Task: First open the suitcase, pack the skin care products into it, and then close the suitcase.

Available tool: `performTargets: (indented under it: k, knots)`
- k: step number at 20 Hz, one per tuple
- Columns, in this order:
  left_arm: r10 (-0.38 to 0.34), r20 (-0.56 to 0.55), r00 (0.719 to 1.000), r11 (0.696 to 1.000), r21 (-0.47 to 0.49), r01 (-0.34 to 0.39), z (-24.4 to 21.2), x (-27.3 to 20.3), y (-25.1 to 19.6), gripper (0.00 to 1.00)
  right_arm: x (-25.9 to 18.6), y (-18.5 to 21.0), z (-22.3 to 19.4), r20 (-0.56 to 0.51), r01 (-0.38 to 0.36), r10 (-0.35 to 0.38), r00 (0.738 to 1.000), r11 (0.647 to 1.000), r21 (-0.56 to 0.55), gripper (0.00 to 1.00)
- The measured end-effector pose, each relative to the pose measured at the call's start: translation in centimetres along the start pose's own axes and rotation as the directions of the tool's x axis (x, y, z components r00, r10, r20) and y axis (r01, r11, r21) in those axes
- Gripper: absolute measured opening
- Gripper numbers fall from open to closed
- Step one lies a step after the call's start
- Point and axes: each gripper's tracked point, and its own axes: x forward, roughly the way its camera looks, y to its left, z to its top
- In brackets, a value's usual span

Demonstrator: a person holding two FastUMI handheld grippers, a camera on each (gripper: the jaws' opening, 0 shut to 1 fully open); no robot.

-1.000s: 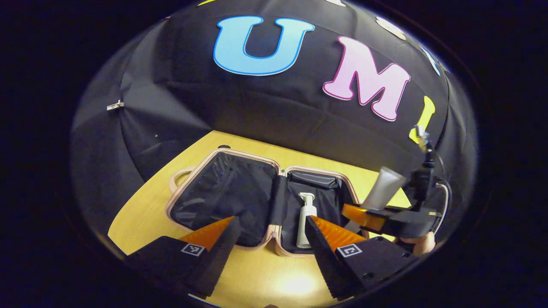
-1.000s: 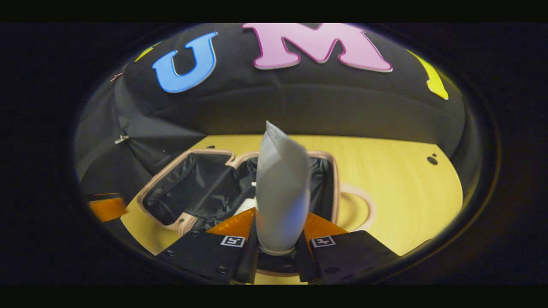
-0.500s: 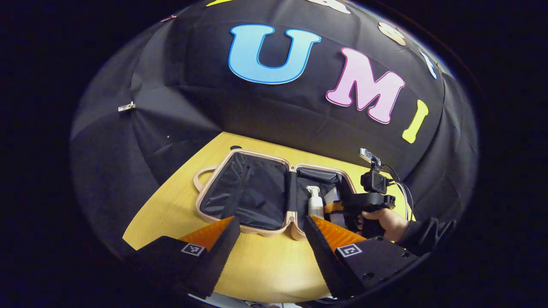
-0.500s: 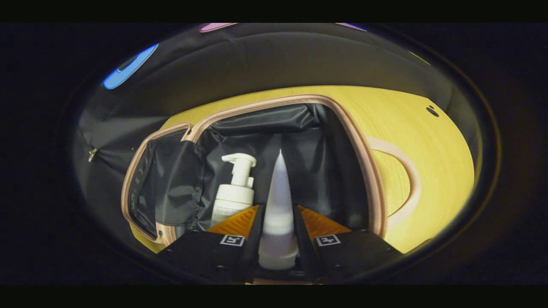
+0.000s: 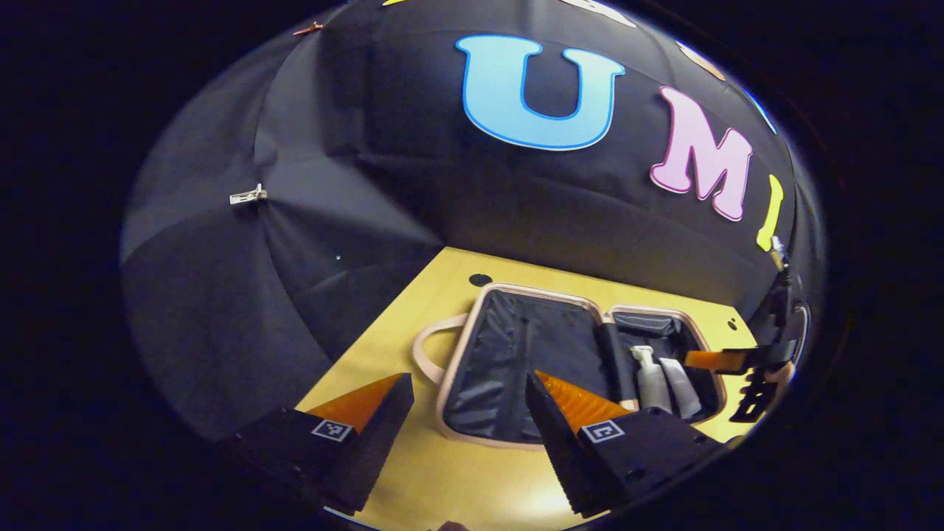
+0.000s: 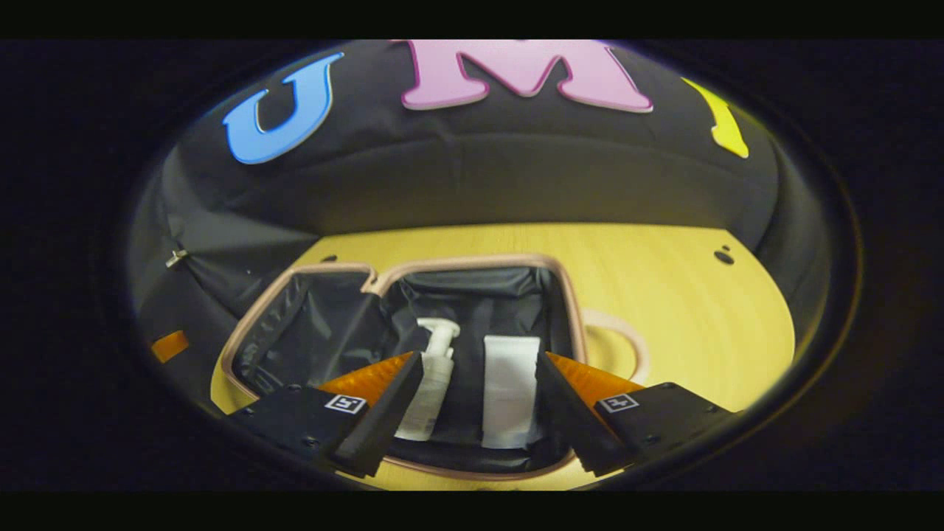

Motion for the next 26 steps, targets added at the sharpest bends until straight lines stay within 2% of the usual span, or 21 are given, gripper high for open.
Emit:
performTargets:
  k: [1,4,5,7,8,10,11,12,14,15,16,17,18,21,23,26]
  knots:
    - [0.009,-0.012,1.000,1.000,0.010,-0.009,0.3,2.0,1.5,0.96,-1.1,-0.5,1.1,0.041,0.002,-0.001,0.999,1.000,-0.019,0.98]
    - [0.057,-0.092,0.994,0.997,0.059,-0.051,-1.1,8.4,5.9,0.96,-4.0,-2.8,2.6,0.138,0.039,-0.026,0.990,0.995,-0.093,0.97]
    - [0.047,-0.123,0.991,0.998,0.047,-0.041,-1.9,9.8,6.9,0.97,-4.9,-3.4,2.9,0.166,0.053,-0.035,0.986,0.993,-0.108,0.98]
    - [-0.023,-0.190,0.982,1.000,-0.012,0.021,-3.8,12.0,7.0,0.97,-6.4,-4.0,3.1,0.208,0.067,-0.042,0.977,0.991,-0.116,0.97]
    - [-0.032,-0.223,0.974,0.999,-0.030,0.026,-4.6,13.2,7.0,0.97,-7.0,-4.3,3.0,0.216,0.070,-0.043,0.976,0.990,-0.121,0.98]
    - [-0.077,-0.265,0.961,0.997,-0.048,0.067,-5.3,15.4,6.2,0.97,-8.1,-5.2,2.4,0.191,0.067,-0.045,0.980,0.992,-0.109,0.98]
    - [-0.081,-0.277,0.957,0.997,-0.035,0.074,-5.3,15.9,6.2,0.92,-8.6,-5.3,2.4,0.180,0.060,-0.042,0.983,0.994,-0.096,0.98]
    - [-0.093,-0.304,0.948,0.996,-0.023,0.091,-5.6,16.6,6.0,0.96,-9.0,-5.8,2.4,0.176,0.061,-0.045,0.983,0.995,-0.085,0.98]
    - [-0.173,-0.375,0.911,0.985,-0.054,0.165,-5.9,16.7,4.3,0.93,-10.3,-6.9,2.8,0.189,0.074,-0.059,0.980,0.995,-0.073,0.97]
    - [-0.192,-0.396,0.898,0.981,-0.055,0.185,-6.4,17.1,3.8,0.87,-10.9,-7.4,2.9,0.202,0.082,-0.066,0.977,0.994,-0.073,0.98]
    - [-0.214,-0.403,0.890,0.976,-0.057,0.209,-6.5,17.2,3.1,0.76,-11.6,-7.9,2.9,0.205,0.088,-0.074,0.976,0.994,-0.064,0.98]
    - [-0.171,-0.426,0.888,0.984,-0.020,0.179,-7.1,17.7,3.8,0.56,-12.0,-8.1,2.6,0.194,0.083,-0.073,0.978,0.996,-0.044,0.98]
    - [-0.158,-0.400,0.903,0.985,-0.006,0.170,-6.5,17.5,4.0,0.36,-12.4,-8.4,2.3,0.186,0.079,-0.072,0.980,0.997,-0.027,0.98]
    - [-0.122,-0.374,0.919,0.992,-0.015,0.126,-5.6,17.2,4.3,0.22,-13.0,-10.3,2.0,0.187,0.110,-0.107,0.976,0.994,-0.004,0.98]
    - [-0.102,-0.331,0.938,0.994,-0.007,0.106,-4.1,16.4,4.1,0.19,-13.1,-11.1,1.7,0.184,0.125,-0.120,0.976,0.992,-0.017,0.97]
    - [-0.043,-0.285,0.958,0.983,0.160,0.092,-0.2,13.4,2.7,0.16,-13.4,-11.3,1.8,0.173,0.114,-0.112,0.979,0.993,-0.002,0.97]
